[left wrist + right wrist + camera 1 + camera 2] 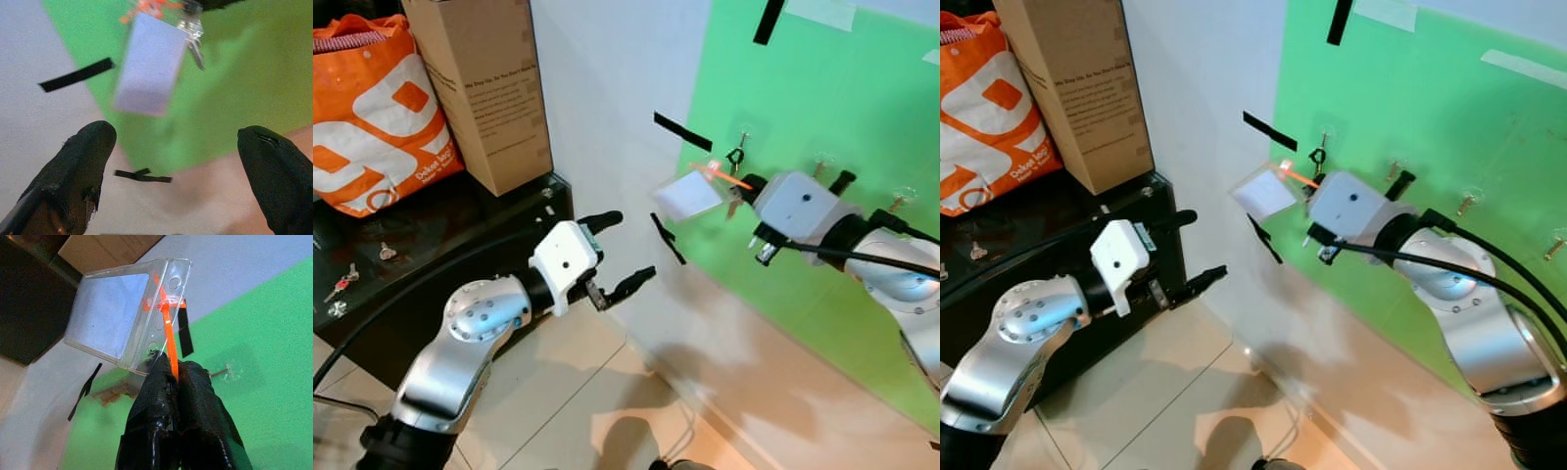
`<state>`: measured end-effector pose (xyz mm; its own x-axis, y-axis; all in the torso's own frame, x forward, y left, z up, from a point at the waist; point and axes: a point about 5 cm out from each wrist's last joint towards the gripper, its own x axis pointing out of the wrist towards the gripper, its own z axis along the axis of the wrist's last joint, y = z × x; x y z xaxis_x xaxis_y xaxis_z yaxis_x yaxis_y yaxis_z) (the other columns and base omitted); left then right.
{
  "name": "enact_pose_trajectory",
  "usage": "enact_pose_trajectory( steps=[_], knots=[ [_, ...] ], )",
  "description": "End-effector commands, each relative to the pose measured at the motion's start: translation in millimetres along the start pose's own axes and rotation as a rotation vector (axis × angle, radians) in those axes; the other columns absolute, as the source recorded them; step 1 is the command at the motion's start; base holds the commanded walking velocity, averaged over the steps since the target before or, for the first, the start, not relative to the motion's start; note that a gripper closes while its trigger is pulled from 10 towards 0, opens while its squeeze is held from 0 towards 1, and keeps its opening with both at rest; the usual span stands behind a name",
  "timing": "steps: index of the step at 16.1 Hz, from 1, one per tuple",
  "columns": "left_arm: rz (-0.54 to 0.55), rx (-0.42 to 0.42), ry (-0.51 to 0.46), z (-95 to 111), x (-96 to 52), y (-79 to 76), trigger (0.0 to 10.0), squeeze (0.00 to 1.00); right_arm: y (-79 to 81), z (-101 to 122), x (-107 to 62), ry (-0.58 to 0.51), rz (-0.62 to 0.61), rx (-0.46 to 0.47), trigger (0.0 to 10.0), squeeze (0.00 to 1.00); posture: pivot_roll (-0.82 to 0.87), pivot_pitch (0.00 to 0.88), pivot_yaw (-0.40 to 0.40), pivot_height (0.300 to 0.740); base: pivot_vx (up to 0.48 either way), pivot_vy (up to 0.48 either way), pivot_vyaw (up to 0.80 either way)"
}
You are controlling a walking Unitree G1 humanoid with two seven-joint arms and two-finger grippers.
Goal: Hang keys on a hook
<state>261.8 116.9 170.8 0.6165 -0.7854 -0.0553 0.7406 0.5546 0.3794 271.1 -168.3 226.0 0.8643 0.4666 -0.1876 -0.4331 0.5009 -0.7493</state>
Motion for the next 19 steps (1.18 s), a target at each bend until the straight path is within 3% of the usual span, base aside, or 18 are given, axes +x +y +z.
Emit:
enact_pose_trajectory(
  steps=[1, 2, 3, 4, 7, 9, 10, 11, 12, 16, 19],
  knots=[
    [0.016, 0.019, -0.011, 3, 4.0, 3.2, 10.0, 0.00, -0.6, 2, 0.7, -0.006, 0.015, -0.039, 10.0, 0.00, -0.08, 0.000, -0.032, 0.740, 0.000, 0.000, 0.00],
    [0.019, -0.015, -0.049, 8, 11.5, 8.1, 10.0, 0.00, 0.7, 4, 2.5, -0.020, 0.029, -0.048, 10.0, 0.00, -0.08, 0.000, -0.033, 0.740, 0.000, 0.000, 0.00],
    [0.019, -0.017, -0.060, 10, 13.3, 9.2, 10.0, 0.15, 1.1, 5, 3.2, -0.026, 0.034, -0.052, 10.0, 0.00, -0.08, 0.000, -0.033, 0.740, 0.000, 0.000, 0.00],
    [-0.008, -0.001, -0.079, 13, 18.4, 9.1, 10.0, 1.00, 3.7, 8, 5.2, -0.046, 0.055, -0.055, 10.0, 0.00, -0.08, 0.000, -0.032, 0.740, 0.000, 0.000, 0.00],
    [-0.069, 0.045, -0.090, 16, 30.8, 11.1, 10.0, 1.00, 11.0, 14, 10.2, -0.086, 0.117, -0.097, 10.0, 0.00, -0.09, 0.000, -0.026, 0.740, 0.000, 0.000, 0.00],
    [-0.037, 0.107, -0.065, 13, 37.3, 24.6, 10.0, 1.00, 11.7, 17, 13.0, -0.106, 0.131, -0.114, 10.0, 0.00, -0.09, 0.000, -0.026, 0.740, 0.000, 0.000, 0.00],
    [-0.031, 0.093, -0.066, 13, 39.2, 27.5, 10.0, 1.00, 11.6, 18, 13.5, -0.112, 0.132, -0.116, 10.0, 0.00, -0.09, 0.000, -0.027, 0.740, 0.000, 0.000, 0.00],
    [-0.041, 0.063, -0.066, 11, 42.3, 29.6, 10.0, 0.53, 11.6, 20, 14.2, -0.123, 0.133, -0.118, 10.0, 0.00, -0.09, 0.000, -0.026, 0.740, 0.000, 0.000, 0.00],
    [-0.061, 0.038, -0.073, 11, 45.6, 28.9, 10.0, 0.23, 12.0, 22, 14.8, -0.136, 0.137, -0.120, 10.0, 0.00, -0.09, 0.000, -0.027, 0.740, 0.000, 0.000, 0.00],
    [-0.112, -0.028, -0.089, 8, 53.5, 23.1, 10.0, 0.12, 14.7, 27, 16.0, -0.171, 0.151, -0.121, 10.0, 0.00, -0.09, 0.000, -0.026, 0.740, 0.000, 0.000, 0.00],
    [-0.160, -0.052, -0.077, 2, 57.3, 18.7, 10.0, 0.09, 16.8, 31, 15.5, -0.201, 0.167, -0.125, 10.0, 0.00, -0.10, 0.000, -0.026, 0.740, 0.000, 0.000, 0.00]
  ],
)
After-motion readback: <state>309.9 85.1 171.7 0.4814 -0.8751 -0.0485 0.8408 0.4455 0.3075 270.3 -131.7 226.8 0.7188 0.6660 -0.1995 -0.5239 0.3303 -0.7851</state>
